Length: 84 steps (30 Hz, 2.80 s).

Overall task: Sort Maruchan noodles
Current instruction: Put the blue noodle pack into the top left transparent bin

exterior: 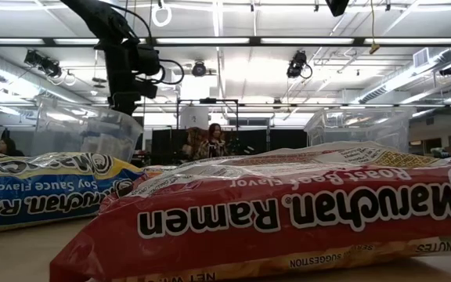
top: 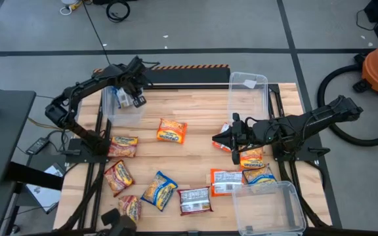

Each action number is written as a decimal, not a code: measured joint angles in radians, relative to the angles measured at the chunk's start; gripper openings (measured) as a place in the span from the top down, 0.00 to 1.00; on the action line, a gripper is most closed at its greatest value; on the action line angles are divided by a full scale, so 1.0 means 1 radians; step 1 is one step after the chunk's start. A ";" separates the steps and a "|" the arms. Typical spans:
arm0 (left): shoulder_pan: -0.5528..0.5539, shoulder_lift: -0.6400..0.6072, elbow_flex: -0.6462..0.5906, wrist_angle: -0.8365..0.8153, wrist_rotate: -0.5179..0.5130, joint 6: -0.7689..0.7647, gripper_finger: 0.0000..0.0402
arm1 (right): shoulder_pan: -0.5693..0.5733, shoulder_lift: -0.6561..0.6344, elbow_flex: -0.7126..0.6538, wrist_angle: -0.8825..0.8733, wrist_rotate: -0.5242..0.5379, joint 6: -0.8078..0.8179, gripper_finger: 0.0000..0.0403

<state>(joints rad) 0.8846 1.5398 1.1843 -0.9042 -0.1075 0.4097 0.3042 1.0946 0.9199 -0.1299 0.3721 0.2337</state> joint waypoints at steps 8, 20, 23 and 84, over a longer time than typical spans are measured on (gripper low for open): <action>-0.050 0.000 0.000 0.046 0.002 0.016 1.00 | 0.000 0.000 0.000 0.000 0.000 -0.001 0.91; 0.022 -0.015 0.000 -0.075 0.020 -0.059 1.00 | 0.000 0.000 0.000 0.000 0.000 -0.027 0.91; 0.075 -0.002 0.000 -0.060 0.047 -0.086 1.00 | 0.000 0.000 0.000 -0.002 0.000 -0.027 0.91; 0.030 -0.141 -0.222 0.152 -0.273 0.022 0.99 | -0.039 0.000 0.000 -0.044 0.000 -0.001 0.91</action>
<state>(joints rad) 0.9144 1.3991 0.9623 -0.7521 -0.3809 0.4316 0.2657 1.0946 0.9201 -0.1741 0.3717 0.2325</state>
